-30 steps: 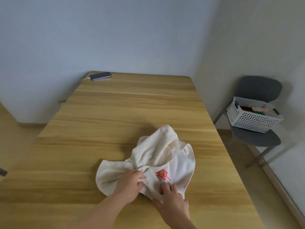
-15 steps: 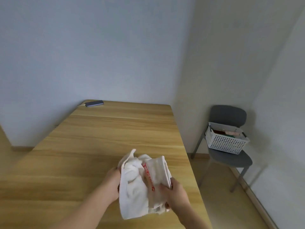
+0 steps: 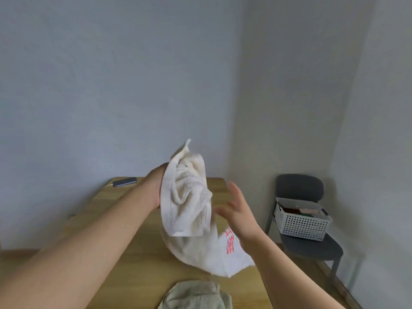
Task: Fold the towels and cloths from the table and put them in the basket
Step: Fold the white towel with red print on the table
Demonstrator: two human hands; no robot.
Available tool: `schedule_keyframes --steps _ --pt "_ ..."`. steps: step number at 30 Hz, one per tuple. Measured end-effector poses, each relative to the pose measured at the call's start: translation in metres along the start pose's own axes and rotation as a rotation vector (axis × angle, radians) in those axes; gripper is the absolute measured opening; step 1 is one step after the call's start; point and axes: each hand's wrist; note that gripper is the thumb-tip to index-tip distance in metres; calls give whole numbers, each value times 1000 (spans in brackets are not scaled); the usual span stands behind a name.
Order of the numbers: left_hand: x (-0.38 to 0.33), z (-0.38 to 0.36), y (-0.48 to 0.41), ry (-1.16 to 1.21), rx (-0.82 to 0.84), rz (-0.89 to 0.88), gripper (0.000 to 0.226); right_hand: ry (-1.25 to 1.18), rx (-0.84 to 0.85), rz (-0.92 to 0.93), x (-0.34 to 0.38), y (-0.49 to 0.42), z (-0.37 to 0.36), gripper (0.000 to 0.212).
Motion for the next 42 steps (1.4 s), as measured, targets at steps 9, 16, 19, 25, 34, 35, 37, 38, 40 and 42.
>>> schedule_keyframes --steps 9,16,19,25,34,35,37,38,40,42 --pt "-35 16 -5 -153 78 -115 24 -13 181 47 38 -6 -16 43" --pt "-4 -9 10 257 198 -113 63 -377 -140 -31 50 -10 -13 14" --pt "18 -15 16 -45 286 -91 53 -418 -147 -68 54 -13 -10 19" --pt "36 -8 13 -430 23 -178 28 -427 -86 -13 64 -10 -8 24" --pt "19 -4 15 406 45 -71 20 -337 139 -233 39 8 -17 32" --pt "15 -3 17 466 36 -88 19 -347 125 -211 39 8 -18 25" --pt "10 0 19 536 65 -165 22 -439 87 -140 44 6 -20 15" --pt "7 3 20 532 92 -214 26 -494 81 -98 48 4 -21 16" --pt "5 10 22 464 162 -298 32 -565 99 -21 58 -1 -23 18" --pt "7 13 25 319 231 -298 44 -604 130 29 66 -4 -29 21"
Point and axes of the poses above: each hand's wrist, its own y-axis away from the middle knuckle, its own z-axis out of the back of the hand, x = y × z, and after that the axes turned 5 degrees about z, right-handed
